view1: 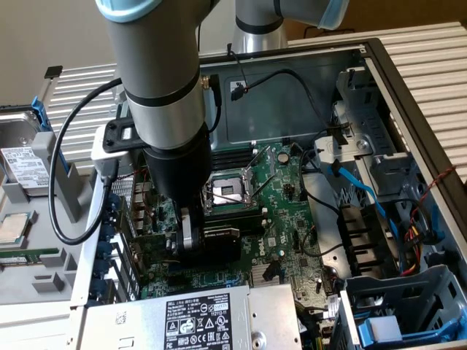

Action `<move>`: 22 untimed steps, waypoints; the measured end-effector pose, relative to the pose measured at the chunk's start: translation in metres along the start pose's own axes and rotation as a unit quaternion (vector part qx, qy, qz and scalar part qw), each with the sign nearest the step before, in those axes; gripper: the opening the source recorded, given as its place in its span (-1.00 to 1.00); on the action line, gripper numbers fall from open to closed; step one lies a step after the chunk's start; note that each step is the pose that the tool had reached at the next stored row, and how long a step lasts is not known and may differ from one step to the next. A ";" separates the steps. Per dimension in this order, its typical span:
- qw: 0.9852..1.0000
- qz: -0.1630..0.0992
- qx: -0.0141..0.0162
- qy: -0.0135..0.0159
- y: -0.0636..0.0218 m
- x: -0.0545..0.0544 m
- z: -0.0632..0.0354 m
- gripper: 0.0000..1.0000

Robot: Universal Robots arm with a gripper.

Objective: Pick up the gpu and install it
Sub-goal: 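Insert the gpu into the slot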

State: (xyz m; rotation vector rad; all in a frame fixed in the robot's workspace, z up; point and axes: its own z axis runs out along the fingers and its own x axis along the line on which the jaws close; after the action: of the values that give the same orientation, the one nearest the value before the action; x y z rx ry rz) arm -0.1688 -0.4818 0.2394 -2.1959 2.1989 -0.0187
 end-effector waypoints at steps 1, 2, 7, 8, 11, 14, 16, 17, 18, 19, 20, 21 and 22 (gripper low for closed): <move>1.000 0.000 0.000 0.000 0.0000 0.000 0.0002 -0.46; 1.000 0.000 0.000 0.000 0.0000 0.000 0.0005 -0.46; 1.000 0.000 0.000 0.000 0.0000 0.000 0.0012 -0.46; 1.000 0.000 0.000 0.000 0.0000 0.000 0.0013 -0.46; 1.000 0.000 0.000 0.000 0.0000 0.000 0.0013 -0.46; 1.000 0.000 0.000 0.000 0.0000 0.000 0.0013 -0.46; 1.000 0.000 0.000 0.000 0.0000 0.000 0.0013 -0.46; 1.000 0.000 0.000 0.000 0.0000 0.000 0.0013 -0.46; 1.000 0.000 0.000 0.000 0.0000 0.000 0.0013 -0.46; 1.000 0.000 0.000 0.000 0.0000 0.000 0.0013 -0.46; 1.000 0.000 0.000 0.000 0.0000 0.000 0.0013 -0.46; 1.000 0.000 0.000 0.000 0.0000 0.000 0.0013 -0.46; 1.000 0.000 0.000 0.000 0.0000 0.000 0.0013 -0.46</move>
State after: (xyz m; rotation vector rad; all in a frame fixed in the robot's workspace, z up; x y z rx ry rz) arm -0.1687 -0.4818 0.2381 -2.1958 2.1988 -0.0185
